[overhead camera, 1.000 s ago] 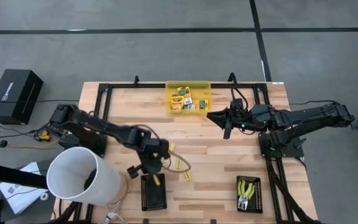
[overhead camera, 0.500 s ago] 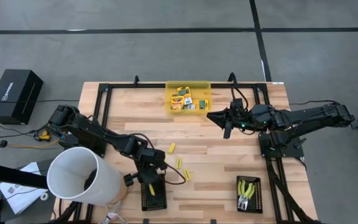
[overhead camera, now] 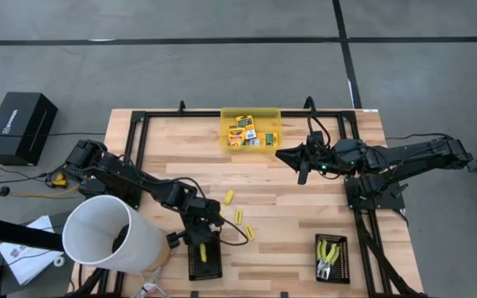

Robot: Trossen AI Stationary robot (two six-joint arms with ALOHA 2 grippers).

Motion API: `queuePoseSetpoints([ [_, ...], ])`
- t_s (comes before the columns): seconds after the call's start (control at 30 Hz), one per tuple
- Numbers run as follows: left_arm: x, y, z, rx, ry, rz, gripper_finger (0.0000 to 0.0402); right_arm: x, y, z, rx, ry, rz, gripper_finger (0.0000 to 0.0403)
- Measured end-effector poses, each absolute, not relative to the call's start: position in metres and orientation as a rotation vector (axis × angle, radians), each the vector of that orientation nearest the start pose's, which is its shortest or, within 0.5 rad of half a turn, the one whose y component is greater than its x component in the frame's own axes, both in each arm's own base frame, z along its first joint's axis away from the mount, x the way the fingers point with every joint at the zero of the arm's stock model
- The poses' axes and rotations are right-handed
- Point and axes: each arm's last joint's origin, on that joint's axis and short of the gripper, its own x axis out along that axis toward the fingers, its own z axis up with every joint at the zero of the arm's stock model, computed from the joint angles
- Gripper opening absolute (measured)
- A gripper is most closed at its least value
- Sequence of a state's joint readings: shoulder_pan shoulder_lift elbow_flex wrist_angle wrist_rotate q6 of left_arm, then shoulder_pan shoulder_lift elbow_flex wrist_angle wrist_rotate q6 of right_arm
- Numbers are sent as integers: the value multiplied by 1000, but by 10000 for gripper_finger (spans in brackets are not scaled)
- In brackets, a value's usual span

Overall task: Pick & Place School Supplies
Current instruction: Put the yellow eraser into the left black bin

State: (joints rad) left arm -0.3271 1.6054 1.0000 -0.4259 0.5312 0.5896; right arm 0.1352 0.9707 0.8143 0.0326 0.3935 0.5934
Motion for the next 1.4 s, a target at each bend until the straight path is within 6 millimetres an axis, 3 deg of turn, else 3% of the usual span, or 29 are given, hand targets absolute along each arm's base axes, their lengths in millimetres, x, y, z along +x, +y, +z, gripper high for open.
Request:
queuePoseSetpoints([
  [0.2,292,-112,198,388,791,-1048,158,216,18,331,547,44,-286,52],
  [0.4,296,-102,197,338,836,-959,164,216,18,331,539,45,-286,52],
  [0.63,306,-79,198,252,867,-795,117,216,18,331,540,42,-285,52],
  [0.87,322,-43,204,151,814,-572,11,216,18,332,542,34,-283,52],
  [1.0,326,-13,204,141,823,-402,6,216,18,332,544,26,-281,52],
  [1.2,331,24,191,81,839,-331,1,216,18,333,538,20,-278,52],
  [1.4,332,22,160,58,926,-395,0,216,18,334,541,10,-275,52],
])
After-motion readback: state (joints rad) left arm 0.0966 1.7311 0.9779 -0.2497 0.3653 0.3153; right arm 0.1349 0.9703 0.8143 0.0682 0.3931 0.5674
